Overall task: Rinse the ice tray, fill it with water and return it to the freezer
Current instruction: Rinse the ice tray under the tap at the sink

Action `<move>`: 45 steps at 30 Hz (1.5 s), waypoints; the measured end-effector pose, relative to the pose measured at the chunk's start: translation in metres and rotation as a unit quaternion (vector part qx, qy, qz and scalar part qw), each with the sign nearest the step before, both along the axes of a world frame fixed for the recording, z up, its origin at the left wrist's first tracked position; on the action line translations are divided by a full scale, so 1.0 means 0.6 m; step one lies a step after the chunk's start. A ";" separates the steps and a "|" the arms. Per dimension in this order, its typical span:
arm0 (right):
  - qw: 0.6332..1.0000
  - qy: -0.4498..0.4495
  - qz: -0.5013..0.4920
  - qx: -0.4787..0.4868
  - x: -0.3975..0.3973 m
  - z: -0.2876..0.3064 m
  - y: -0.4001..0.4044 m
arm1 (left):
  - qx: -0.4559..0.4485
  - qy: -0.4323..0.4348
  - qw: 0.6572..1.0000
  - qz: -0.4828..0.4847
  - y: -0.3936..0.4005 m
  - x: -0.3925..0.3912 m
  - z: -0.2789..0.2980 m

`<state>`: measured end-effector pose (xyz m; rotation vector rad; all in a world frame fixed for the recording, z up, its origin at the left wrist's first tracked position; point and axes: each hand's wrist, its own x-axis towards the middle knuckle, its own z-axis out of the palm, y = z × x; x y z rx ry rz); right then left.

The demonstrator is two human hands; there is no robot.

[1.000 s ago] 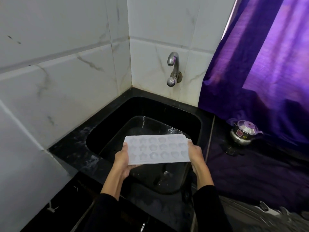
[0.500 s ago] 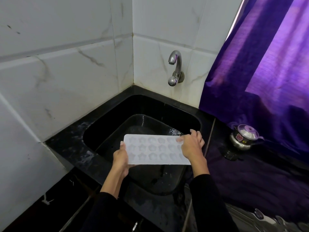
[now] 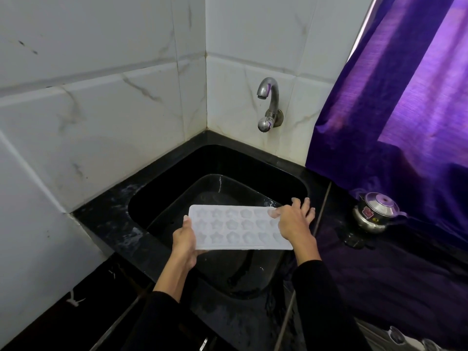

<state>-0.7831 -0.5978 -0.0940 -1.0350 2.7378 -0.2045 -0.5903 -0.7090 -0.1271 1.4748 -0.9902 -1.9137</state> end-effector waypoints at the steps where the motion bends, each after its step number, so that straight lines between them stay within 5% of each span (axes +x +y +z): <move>1: 1.000 0.002 -0.001 0.000 0.002 0.002 -0.003 | 0.000 0.000 1.000 -0.001 0.001 0.000 0.000; 45: 1.000 -0.002 0.001 -0.003 0.027 -0.003 -0.018 | -0.011 0.011 0.999 0.030 0.003 0.013 -0.005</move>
